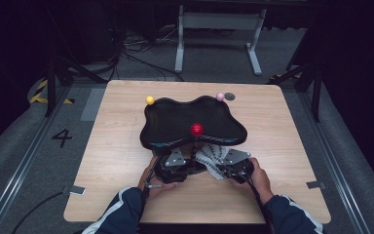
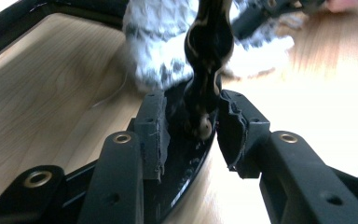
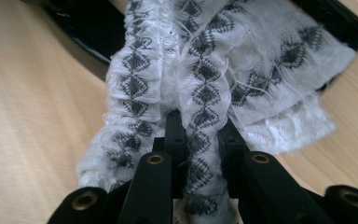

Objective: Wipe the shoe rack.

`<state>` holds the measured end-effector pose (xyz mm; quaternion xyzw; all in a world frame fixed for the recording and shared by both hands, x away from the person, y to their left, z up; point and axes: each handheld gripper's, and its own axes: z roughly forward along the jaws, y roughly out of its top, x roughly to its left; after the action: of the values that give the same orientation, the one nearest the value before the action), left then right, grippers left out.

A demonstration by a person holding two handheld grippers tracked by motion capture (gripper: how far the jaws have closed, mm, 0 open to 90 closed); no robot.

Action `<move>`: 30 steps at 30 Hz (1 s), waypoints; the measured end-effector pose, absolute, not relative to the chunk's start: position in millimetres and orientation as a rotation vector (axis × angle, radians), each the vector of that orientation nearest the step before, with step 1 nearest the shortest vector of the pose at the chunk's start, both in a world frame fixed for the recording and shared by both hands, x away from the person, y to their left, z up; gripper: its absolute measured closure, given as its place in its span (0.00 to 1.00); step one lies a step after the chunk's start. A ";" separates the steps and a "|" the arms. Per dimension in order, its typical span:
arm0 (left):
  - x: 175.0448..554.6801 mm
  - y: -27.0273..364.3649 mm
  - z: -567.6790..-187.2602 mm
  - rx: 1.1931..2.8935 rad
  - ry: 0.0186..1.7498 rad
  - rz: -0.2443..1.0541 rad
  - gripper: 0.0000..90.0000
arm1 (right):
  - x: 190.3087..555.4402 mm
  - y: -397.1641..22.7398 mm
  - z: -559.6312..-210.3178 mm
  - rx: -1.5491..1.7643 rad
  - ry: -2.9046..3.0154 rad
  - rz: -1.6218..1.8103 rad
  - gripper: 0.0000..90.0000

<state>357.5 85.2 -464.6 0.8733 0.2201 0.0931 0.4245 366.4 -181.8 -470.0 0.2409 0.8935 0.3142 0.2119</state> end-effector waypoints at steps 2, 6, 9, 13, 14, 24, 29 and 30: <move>355.7 86.3 -463.9 2.177 0.535 0.234 0.74 | 368.2 -186.9 -466.6 0.689 2.467 0.920 0.88; 354.4 82.6 -466.0 2.197 0.527 0.246 0.78 | 356.4 -190.5 -442.2 0.648 2.428 1.128 0.88; 354.8 80.3 -469.0 2.221 0.517 0.258 0.80 | 341.5 -185.6 -421.4 0.544 2.366 1.256 0.88; 355.7 79.7 -470.6 2.193 0.521 0.249 0.83 | 327.5 -173.3 -406.0 0.464 2.303 1.313 0.88; 355.7 79.8 -470.4 2.207 0.514 0.257 0.83 | 325.5 -170.1 -404.3 0.443 2.290 1.316 0.88; 358.5 76.0 -472.3 2.192 0.516 0.242 0.83 | 317.2 -151.7 -396.2 0.318 2.206 1.321 0.88; 358.2 74.9 -472.9 2.175 0.514 0.243 0.83 | 340.8 -165.2 -416.4 0.445 2.243 1.190 0.88; 358.2 74.9 -472.9 2.175 0.514 0.243 0.83 | 347.4 -169.6 -422.4 0.476 2.263 1.178 0.88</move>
<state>358.2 74.9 -472.9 0.8726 0.2061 0.0974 0.4320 347.4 -169.6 -422.4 0.1765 0.8397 0.4370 0.2696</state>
